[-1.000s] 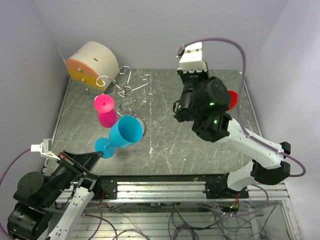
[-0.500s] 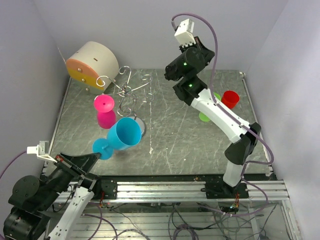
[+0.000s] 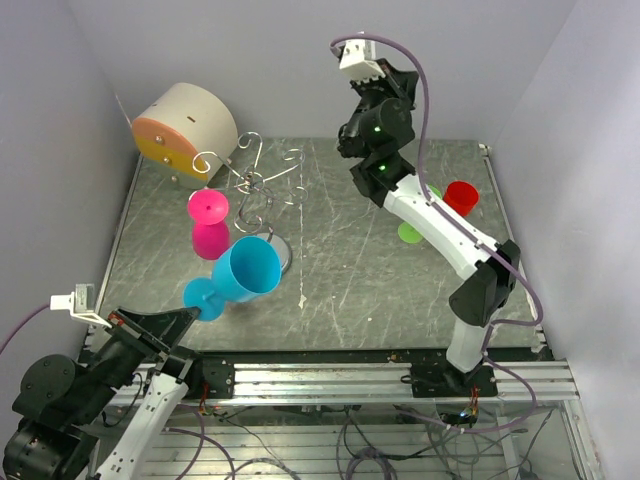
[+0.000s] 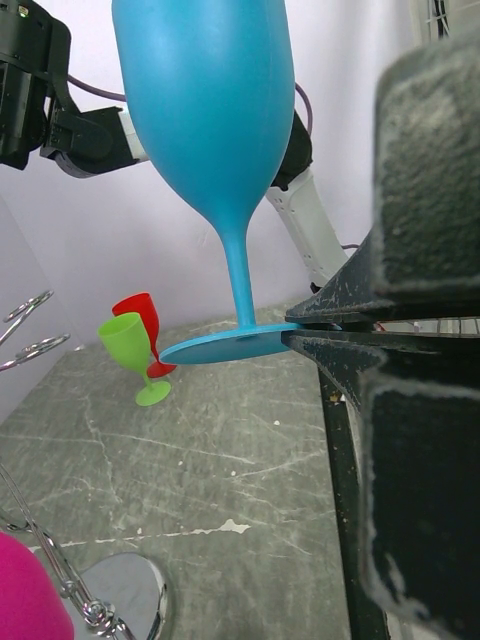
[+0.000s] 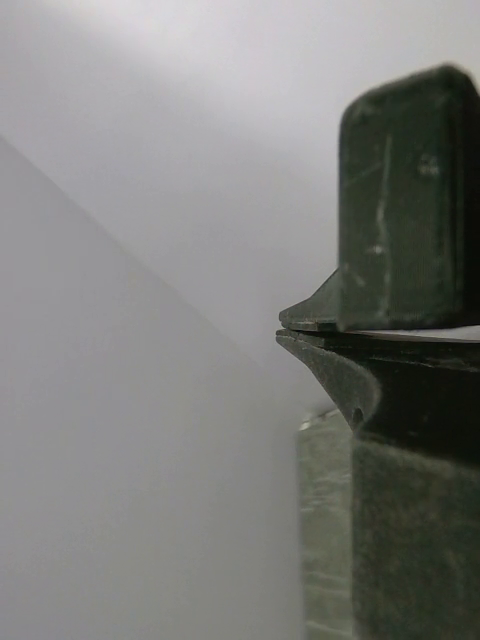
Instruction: Take the wine glass off the wine glass rack
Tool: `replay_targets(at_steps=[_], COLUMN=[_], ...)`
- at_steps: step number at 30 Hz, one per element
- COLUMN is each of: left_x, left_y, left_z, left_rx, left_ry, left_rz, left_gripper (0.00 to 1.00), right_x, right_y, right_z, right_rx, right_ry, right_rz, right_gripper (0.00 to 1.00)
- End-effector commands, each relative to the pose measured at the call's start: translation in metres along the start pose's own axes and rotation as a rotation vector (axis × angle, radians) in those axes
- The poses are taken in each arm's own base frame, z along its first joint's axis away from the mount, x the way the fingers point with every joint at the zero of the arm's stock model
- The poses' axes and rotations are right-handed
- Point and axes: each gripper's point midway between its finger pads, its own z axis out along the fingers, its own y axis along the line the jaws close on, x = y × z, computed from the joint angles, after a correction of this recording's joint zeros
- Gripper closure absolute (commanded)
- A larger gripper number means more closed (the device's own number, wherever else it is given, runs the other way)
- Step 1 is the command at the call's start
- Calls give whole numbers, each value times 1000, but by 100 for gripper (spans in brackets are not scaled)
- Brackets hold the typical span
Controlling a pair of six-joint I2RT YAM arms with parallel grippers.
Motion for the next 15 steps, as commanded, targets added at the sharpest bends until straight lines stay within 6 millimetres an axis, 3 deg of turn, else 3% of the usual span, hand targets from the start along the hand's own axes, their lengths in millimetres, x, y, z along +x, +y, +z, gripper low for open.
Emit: replay_targets(at_steps=[1,4,7,11,15], left_x=[-4,-6,-9,-9,-7], left_y=[-6,-10,-12,-13,-13], left_z=[3,3,4,13,30], left_rx=[25,29,25,27,39], left_ry=[-13,-13,-17,-4,27], left_rz=[-5,-1,15,38,73], left_gripper=[93,93,93,93,93], right_x=[-25,-8,-2,-7,-13], right_y=[-3,37,68,72,56], right_z=[33,55,48,5,-70], right_rx=[-10,-196,-412,-686,-1041], right_ry=[-195,-103,-28,63,123], right_rz=[98,228,363,550,676], right_gripper=[100,100,100,100,100])
